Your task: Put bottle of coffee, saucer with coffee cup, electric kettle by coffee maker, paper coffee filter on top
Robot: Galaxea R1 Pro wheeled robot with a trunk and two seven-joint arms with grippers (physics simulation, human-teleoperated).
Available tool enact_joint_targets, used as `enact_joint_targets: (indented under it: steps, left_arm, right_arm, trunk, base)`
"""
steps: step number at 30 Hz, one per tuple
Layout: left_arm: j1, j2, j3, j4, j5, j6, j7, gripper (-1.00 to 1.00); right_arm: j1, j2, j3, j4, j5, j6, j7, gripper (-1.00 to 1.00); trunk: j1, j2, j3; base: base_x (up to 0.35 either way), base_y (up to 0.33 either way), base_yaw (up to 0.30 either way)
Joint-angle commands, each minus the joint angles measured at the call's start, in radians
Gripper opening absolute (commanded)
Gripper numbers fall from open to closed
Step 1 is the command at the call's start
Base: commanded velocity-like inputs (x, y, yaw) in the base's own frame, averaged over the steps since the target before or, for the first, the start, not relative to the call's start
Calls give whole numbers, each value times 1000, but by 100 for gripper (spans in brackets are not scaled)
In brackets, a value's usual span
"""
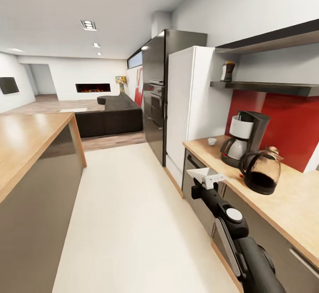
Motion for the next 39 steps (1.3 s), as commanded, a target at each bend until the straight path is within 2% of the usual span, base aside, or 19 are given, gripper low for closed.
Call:
enact_joint_targets:
  steps: [1,33,39]
  left_arm:
    - [1,0,2,-1,-1,-1,0,100]
    - [2,0,2,-1,-1,-1,0,100]
    - [1,0,2,-1,-1,-1,-1,100]
  right_arm:
    - [0,0,-1,-1,4,6,-1,-100]
    - [0,0,-2,-2,4,4,0,-100]
    - [0,0,-2,-3,4,3,-1,-100]
  trunk:
    - [1,0,0]
    - [1,0,0]
    - [1,0,2]
  base:
    - [283,232,0]
    - [283,232,0]
    - [297,186,-154]
